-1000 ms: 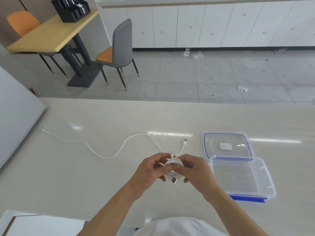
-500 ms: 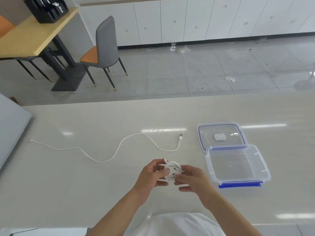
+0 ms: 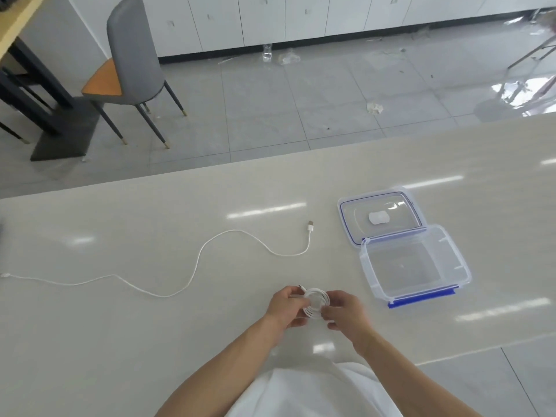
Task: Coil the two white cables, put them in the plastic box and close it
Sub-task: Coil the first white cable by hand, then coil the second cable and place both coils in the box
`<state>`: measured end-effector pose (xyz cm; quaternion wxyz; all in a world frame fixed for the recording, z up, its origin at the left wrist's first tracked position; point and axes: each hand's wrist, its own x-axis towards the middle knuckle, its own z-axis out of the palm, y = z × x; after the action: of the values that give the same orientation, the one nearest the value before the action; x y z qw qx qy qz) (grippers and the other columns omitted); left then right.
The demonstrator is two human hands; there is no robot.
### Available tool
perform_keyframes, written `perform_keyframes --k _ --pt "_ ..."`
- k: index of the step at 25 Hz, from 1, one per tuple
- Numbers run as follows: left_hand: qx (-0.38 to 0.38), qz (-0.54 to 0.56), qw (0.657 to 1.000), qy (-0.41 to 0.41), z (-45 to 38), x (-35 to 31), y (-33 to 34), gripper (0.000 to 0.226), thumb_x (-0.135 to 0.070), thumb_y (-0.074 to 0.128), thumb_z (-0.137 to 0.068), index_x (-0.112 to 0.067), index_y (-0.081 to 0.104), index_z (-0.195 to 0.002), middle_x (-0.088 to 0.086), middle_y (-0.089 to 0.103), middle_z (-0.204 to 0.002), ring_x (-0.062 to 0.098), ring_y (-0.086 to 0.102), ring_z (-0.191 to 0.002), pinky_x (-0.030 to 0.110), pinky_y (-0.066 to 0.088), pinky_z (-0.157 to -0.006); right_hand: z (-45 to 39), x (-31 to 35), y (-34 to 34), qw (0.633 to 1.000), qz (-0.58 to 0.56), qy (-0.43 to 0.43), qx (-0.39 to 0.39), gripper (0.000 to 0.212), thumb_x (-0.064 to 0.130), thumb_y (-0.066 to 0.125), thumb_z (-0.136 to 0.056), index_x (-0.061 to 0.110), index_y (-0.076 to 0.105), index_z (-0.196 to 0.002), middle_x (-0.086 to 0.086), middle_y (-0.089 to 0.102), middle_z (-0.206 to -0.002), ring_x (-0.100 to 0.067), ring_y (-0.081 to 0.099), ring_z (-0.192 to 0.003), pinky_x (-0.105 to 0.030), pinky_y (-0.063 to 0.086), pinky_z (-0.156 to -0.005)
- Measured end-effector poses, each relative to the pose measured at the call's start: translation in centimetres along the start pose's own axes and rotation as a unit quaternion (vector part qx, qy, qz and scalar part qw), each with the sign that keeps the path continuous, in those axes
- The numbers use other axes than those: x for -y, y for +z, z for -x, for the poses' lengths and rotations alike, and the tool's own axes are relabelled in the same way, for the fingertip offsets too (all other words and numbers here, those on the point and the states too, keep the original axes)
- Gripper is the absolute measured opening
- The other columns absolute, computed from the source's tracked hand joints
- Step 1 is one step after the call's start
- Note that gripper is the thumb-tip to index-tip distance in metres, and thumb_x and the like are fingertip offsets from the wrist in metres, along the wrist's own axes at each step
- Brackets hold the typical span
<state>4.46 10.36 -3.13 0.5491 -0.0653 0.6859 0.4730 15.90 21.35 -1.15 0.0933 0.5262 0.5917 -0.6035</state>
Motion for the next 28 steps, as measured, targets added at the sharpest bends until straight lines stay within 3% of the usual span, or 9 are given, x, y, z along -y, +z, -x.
perform_keyframes --k 4,9,13,16,18,22,24,27,28 --pt "-0.065 -0.116 0.99 0.044 -1.5 -0.5 1.4 0.02 -0.012 0.075 -0.078 -0.013 0.068 -0.097 0.002 0.07 -0.087 0.023 0.069 -0.066 0.039 0.064 -0.07 -0.6 -0.1 0.2 0.996 0.061 -0.014 -0.07 0.027 0.005 0.066 -0.075 0.029 0.072 -0.085 0.003 0.073 -0.089 -0.024 0.069 -0.083 -0.043 0.061 -0.077" --pt "-0.091 -0.267 0.954 0.102 -1.8 -1.1 1.6 0.007 -0.018 0.069 -0.076 -0.023 0.067 -0.081 -0.006 0.07 -0.073 0.02 0.073 -0.069 0.035 0.063 -0.069 -0.7 -0.4 0.6 0.986 0.116 -0.03 -0.115 0.036 0.013 0.065 -0.08 0.02 0.067 -0.116 -0.004 0.068 -0.108 -0.025 0.064 -0.101 -0.033 0.05 -0.089" --pt "-0.094 -0.353 0.924 0.113 -1.9 -1.2 1.0 0.012 -0.034 0.067 -0.073 -0.027 0.06 -0.066 -0.012 0.065 -0.061 0.018 0.069 -0.068 0.03 0.057 -0.066 -0.9 -0.6 0.4 0.987 0.108 -0.039 -0.114 0.041 0.014 0.066 -0.082 0.02 0.063 -0.122 -0.004 0.063 -0.113 -0.024 0.061 -0.107 -0.035 0.048 -0.094" --pt "-0.078 -0.341 0.931 0.106 -2.0 -1.1 0.1 0.017 -0.04 0.071 -0.073 -0.026 0.062 -0.069 -0.011 0.066 -0.064 0.017 0.064 -0.063 0.032 0.057 -0.067 -1.0 -0.5 -0.3 0.986 0.113 -0.047 -0.117 0.042 0.013 0.063 -0.085 0.021 0.061 -0.126 -0.004 0.06 -0.119 -0.02 0.059 -0.103 -0.03 0.045 -0.088" --pt "-0.074 -0.347 0.929 0.107 -2.2 -1.4 -1.0 0.015 -0.042 0.068 -0.077 -0.027 0.065 -0.075 -0.012 0.067 -0.073 0.016 0.065 -0.068 0.032 0.056 -0.069 -1.1 -0.2 -0.5 0.98 0.136 -0.07 -0.124 0.042 0.008 0.055 -0.088 0.021 0.06 -0.128 -0.003 0.059 -0.125 -0.021 0.061 -0.101 -0.03 0.046 -0.086" --pt "-0.089 -0.396 0.899 0.164 -2.6 -3.9 -3.6 0.014 -0.038 0.059 -0.088 -0.027 0.066 -0.084 -0.012 0.066 -0.081 0.016 0.064 -0.08 0.03 0.052 -0.072 -2.1 2.2 0.4 0.949 0.207 -0.194 -0.141 0.05 -0.005 0.045 -0.086 0.02 0.063 -0.125 -0.002 0.06 -0.126 -0.027 0.063 -0.104 -0.04 0.053 -0.083" --pt "-0.119 -0.457 0.853 0.221 -3.1 -5.6 -4.5 0.01 -0.034 0.058 -0.089 -0.029 0.067 -0.091 -0.012 0.066 -0.089 0.015 0.063 -0.089 0.031 0.052 -0.071 -3.5 4.2 0.6 0.915 0.272 -0.264 -0.14 0.053 -0.01 0.047 -0.083 0.017 0.066 -0.124 -0.003 0.063 -0.125 -0.029 0.06 -0.108 -0.041 0.052 -0.084" --pt "-0.146 -0.6 0.716 0.325 -4.5 -7.8 -5.0 0.026 -0.033 0.059 -0.092 -0.029 0.064 -0.117 -0.007 0.059 -0.116 0.018 0.052 -0.113 0.033 0.047 -0.085 -6.7 7.4 -0.1 0.829 0.439 -0.33 -0.105 0.059 -0.004 0.05 -0.085 0.026 0.059 -0.135 0.002 0.058 -0.139 -0.028 0.051 -0.125 -0.038 0.044 -0.091" --pt "-0.141 -0.632 0.684 0.336 -5.1 -8.3 -4.9 0.033 -0.036 0.059 -0.092 -0.029 0.061 -0.124 -0.005 0.057 -0.122 0.019 0.049 -0.118 0.033 0.043 -0.091 -7.7 8.3 -0.5 0.796 0.494 -0.34 -0.085 0.061 -0.001 0.049 -0.087 0.03 0.053 -0.14 0.004 0.05 -0.148 -0.026 0.043 -0.135 -0.038 0.04 -0.095"
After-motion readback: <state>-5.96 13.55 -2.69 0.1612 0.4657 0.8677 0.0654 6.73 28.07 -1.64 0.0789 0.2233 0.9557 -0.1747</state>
